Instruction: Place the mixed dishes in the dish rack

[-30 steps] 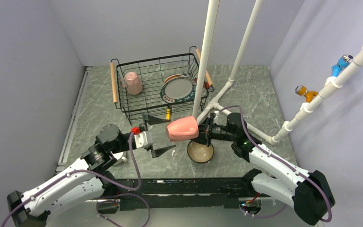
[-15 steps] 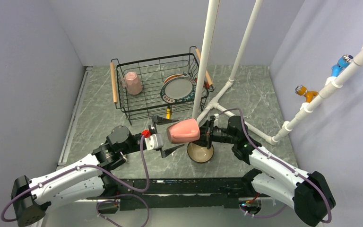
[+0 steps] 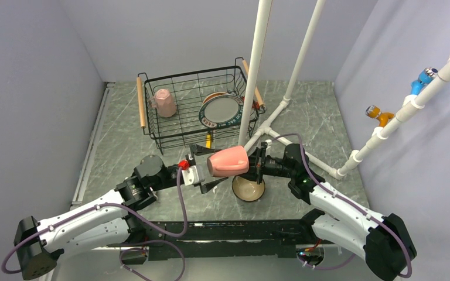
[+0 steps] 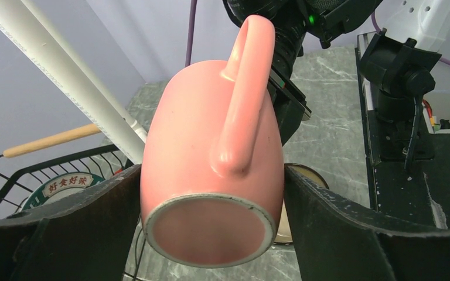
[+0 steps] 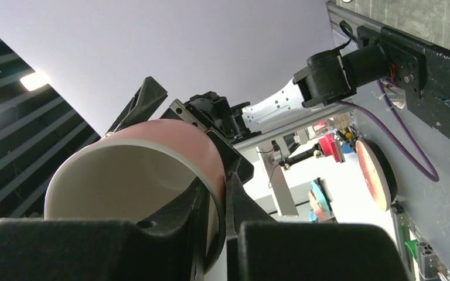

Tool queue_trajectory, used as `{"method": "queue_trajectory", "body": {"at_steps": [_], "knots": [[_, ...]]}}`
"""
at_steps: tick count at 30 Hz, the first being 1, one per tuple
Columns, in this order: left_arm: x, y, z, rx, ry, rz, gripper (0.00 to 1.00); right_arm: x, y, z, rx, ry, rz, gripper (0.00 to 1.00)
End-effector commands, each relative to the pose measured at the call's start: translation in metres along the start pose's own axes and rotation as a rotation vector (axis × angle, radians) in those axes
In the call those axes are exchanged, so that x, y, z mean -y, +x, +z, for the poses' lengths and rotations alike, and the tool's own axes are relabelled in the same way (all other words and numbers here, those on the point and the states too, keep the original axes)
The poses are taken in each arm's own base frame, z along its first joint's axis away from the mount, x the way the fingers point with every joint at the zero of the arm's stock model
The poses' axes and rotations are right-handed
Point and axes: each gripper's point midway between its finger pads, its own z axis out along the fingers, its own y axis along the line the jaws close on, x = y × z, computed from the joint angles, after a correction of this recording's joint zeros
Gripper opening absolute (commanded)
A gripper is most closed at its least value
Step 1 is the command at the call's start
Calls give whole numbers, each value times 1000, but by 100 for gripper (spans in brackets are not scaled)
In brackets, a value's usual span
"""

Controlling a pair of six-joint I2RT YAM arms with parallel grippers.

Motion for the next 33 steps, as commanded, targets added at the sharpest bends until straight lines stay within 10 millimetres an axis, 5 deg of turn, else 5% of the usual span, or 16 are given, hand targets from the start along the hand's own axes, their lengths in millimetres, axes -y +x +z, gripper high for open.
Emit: {"method": "queue_trajectory", "body": {"at_steps": [1,7,12,14,22,28,33], "knots": [[-7,-29,6,81,-5,24,83,-35,26,-8,-77,-111,-88,0],[-17,-31,4,70,-55,9,28,-28,20,-8,-51,-110,-67,0],[-22,-38,-5,28,-82,-40,0,-14,11,-8,-8,-72,-84,61],[-24,-42,-8,8,-88,-57,0,-11,7,-8,18,-68,-109,73],[-41,-40,-32,-141,-185,-91,0,19,-19,-14,150,30,-160,98],[-63,-45,-51,-249,-279,-68,0,31,-43,-27,244,33,-180,100],[-108,-35,-71,-467,-446,-39,0,40,-62,-36,324,161,-260,100]]}}
